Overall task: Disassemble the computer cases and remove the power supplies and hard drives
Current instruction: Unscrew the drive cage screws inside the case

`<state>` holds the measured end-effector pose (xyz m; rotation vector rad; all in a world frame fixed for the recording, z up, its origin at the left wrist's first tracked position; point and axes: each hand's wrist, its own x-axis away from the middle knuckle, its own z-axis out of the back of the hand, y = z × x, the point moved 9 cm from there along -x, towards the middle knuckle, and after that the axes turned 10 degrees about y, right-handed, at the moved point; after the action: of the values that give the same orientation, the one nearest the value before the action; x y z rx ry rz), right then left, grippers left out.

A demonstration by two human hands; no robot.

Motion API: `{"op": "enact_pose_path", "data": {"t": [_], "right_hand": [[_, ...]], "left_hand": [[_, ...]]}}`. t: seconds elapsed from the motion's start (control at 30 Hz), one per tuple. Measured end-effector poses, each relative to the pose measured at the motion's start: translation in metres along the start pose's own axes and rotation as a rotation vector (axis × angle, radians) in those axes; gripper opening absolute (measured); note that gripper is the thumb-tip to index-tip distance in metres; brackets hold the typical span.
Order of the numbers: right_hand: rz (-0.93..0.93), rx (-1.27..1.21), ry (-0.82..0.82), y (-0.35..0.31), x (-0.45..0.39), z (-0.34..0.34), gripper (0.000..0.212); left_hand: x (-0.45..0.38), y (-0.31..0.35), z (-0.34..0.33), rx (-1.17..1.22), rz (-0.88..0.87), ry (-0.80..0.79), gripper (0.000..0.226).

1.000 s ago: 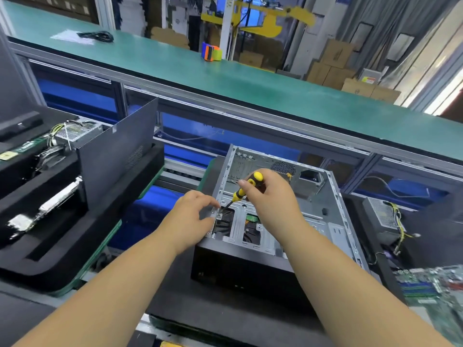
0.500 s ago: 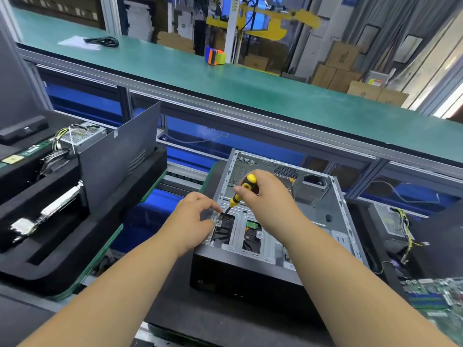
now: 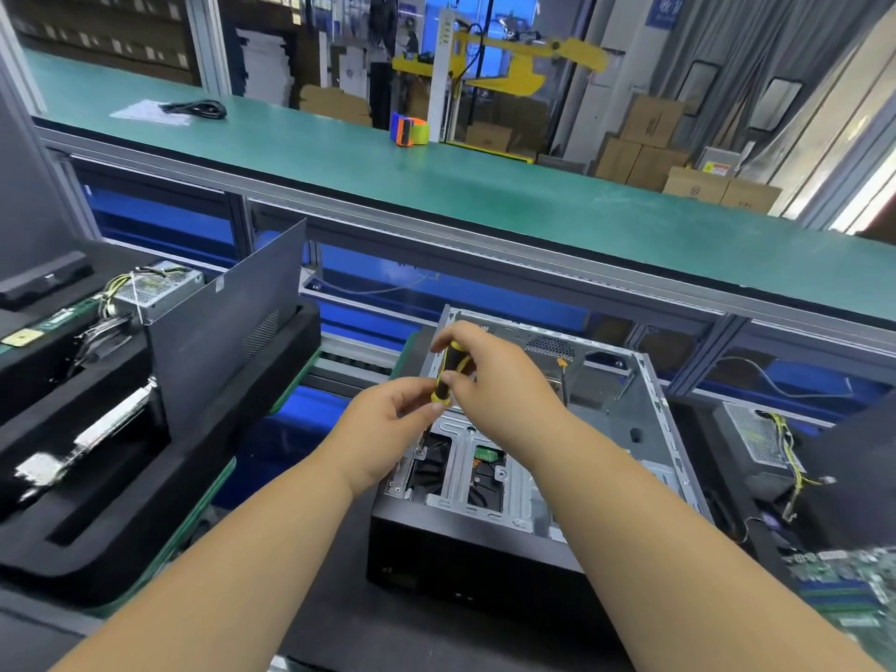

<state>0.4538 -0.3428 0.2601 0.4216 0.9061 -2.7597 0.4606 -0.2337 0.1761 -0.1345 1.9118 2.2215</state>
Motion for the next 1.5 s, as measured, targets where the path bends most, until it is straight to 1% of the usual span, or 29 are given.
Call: {"op": "enact_pose_path", "data": {"t": [0.1,0.17,0.23,0.33,0.4,0.43,0.5,0.57,0.63,0.73,0.9,1.0,1.07,1.17,1.37,1.5], "right_hand": [[0.022,-0.013,0.013,-0.003,0.001,-0.002,0.023],[0.041,-0.051,0.055,-0.007,0.001,-0.001,0.022],[0.040,-0.074,0.106,-0.009,0.000,0.001,0.020],[0.021,-0.064,0.136,-0.010,0.001,0.000,0.031],[-0.027,-0.111,0.147,-0.007,0.002,0.000,0.034],[-0.047,-0.146,0.151,-0.004,0.001,0.000,0.031],[-0.072,-0.216,0.158,0.001,0.001,0.000,0.024],[-0.086,-0.306,0.160,0.005,0.001,-0.001,0.022],[-0.079,-0.364,0.153,0.004,0.001,-0.004,0.026],[-0.059,-0.334,0.168,0.002,0.001,-0.008,0.033],[-0.028,-0.307,0.273,0.002,0.000,-0.005,0.022],[-0.030,-0.303,0.335,0.002,0.001,-0.001,0.024],[-0.028,-0.300,0.359,0.001,0.001,0.001,0.022],[-0.031,-0.320,0.332,-0.001,0.000,0.000,0.024],[-0.046,-0.276,0.238,-0.004,-0.001,-0.006,0.033],[-0.050,-0.264,0.217,-0.003,0.000,-0.007,0.030]], "left_hand": [[-0.002,-0.002,0.001,-0.052,-0.010,0.032,0.024],[-0.004,-0.005,0.005,-0.094,-0.013,0.064,0.020],[-0.006,-0.007,0.007,-0.085,0.000,0.089,0.019],[-0.009,-0.009,0.010,-0.093,0.014,0.126,0.018],[-0.008,-0.010,0.012,-0.180,-0.009,0.119,0.020],[-0.007,-0.012,0.011,-0.263,-0.022,0.098,0.024],[-0.003,-0.021,0.007,-0.457,-0.037,0.022,0.041],[0.002,-0.032,0.002,-0.579,-0.035,-0.042,0.055],[0.007,-0.039,0.000,-0.582,-0.005,-0.047,0.050],[0.014,-0.046,-0.004,-0.549,0.043,-0.016,0.039],[0.014,-0.046,-0.001,-0.629,0.040,0.056,0.023],[0.014,-0.047,-0.001,-0.687,0.037,0.054,0.020],[0.013,-0.046,-0.002,-0.736,0.018,0.051,0.019],[0.012,-0.043,-0.003,-0.766,0.001,0.044,0.014],[0.014,-0.041,-0.003,-0.792,0.003,0.026,0.013],[0.014,-0.042,-0.004,-0.785,0.020,0.011,0.016]]}}
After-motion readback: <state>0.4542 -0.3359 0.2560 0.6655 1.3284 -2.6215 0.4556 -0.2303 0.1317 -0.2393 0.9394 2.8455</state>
